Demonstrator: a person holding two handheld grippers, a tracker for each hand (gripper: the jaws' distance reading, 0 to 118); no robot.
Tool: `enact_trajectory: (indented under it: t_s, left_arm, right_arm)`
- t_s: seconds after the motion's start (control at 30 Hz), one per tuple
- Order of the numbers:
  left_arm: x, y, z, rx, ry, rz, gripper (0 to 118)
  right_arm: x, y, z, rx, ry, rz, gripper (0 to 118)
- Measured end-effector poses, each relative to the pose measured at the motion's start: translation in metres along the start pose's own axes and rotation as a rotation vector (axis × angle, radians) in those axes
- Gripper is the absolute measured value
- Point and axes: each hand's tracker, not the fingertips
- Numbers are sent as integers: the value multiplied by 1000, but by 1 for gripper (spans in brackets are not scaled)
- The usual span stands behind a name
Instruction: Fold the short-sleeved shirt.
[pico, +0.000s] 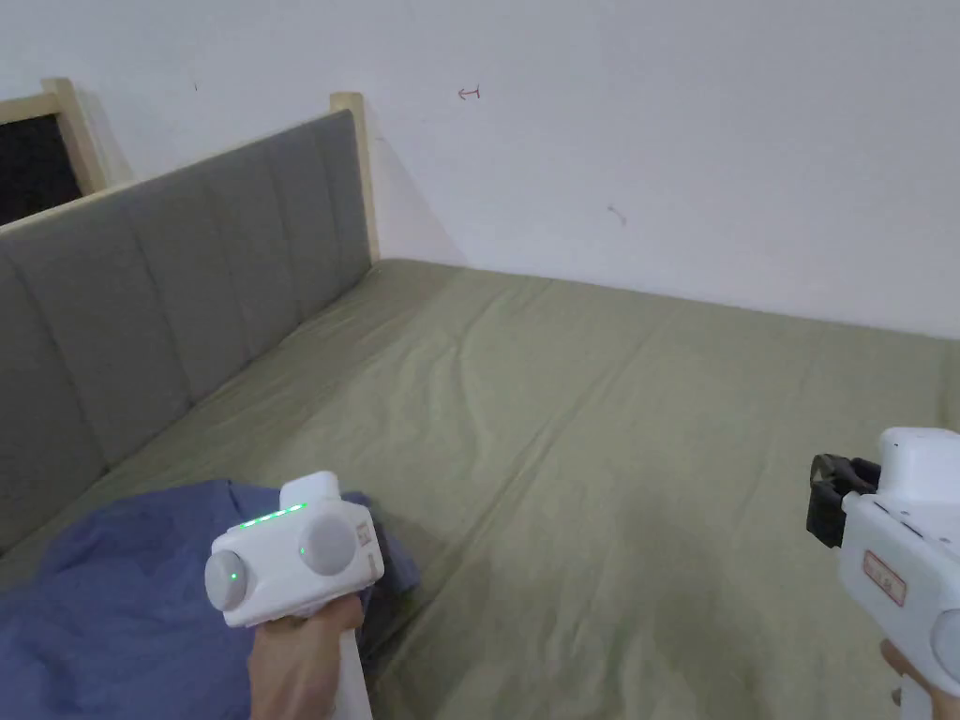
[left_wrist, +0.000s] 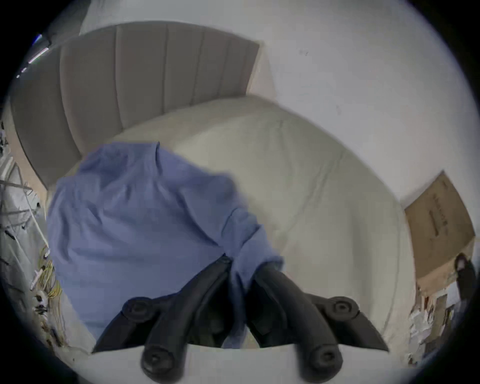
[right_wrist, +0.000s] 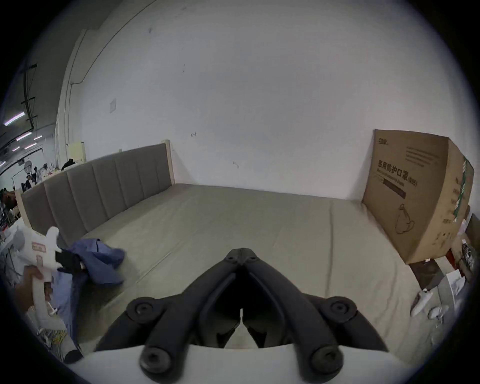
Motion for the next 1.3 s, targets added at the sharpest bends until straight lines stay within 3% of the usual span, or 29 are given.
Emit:
enact_trajectory:
  t_s: [0.1, 0.2, 0.3, 0.4, 0.57, 0.77, 0.93, 1.03, 1.07, 1.13, 1.17, 1.23, 1.3]
  left_arm:
    - [32, 25, 41, 107, -72, -13, 4]
    - [84, 46, 88, 212, -249, -21, 4]
    - [158, 44, 131, 285, -415, -131, 4]
    - [244, 9, 169, 281, -612, -270, 4]
    - [353, -99, 190, 145, -804, -499, 4]
    - [406, -265, 144, -210, -841, -675, 4]
    - [407, -395, 98, -474, -717, -852, 4]
    - [399, -418, 93, -461, -691, -845, 7]
    - [397, -413, 96, -421, -669, -828, 19]
    - [399, -391, 102, -434, -717, -762, 100]
    - [401, -375, 106, -455, -741, -735, 118]
    - [393, -322, 130, -348, -861, -647, 101]
    - [382, -265, 152, -198, -841, -642, 106]
  right_arm:
    - [13, 12, 28, 51, -20, -15, 0]
    - [33, 23, 63, 121, -61, -31, 0]
    - [55, 33, 100, 181, -108, -39, 0]
    - [83, 39, 139, 234, -178, -55, 0]
    - [131, 33, 196, 286, -300, -107, 0]
    - [179, -2, 237, 237, -408, -143, 0]
    - [198, -36, 247, 169, -436, -184, 0]
    - [204, -50, 250, 140, -438, -179, 0]
    - [205, -53, 251, 133, -438, -169, 0]
    - [208, -53, 251, 125, -429, -160, 0]
    - [207, -51, 253, 125, -419, -157, 0]
    - [204, -43, 255, 142, -402, -139, 0]
    - [195, -31, 258, 185, -386, -113, 0]
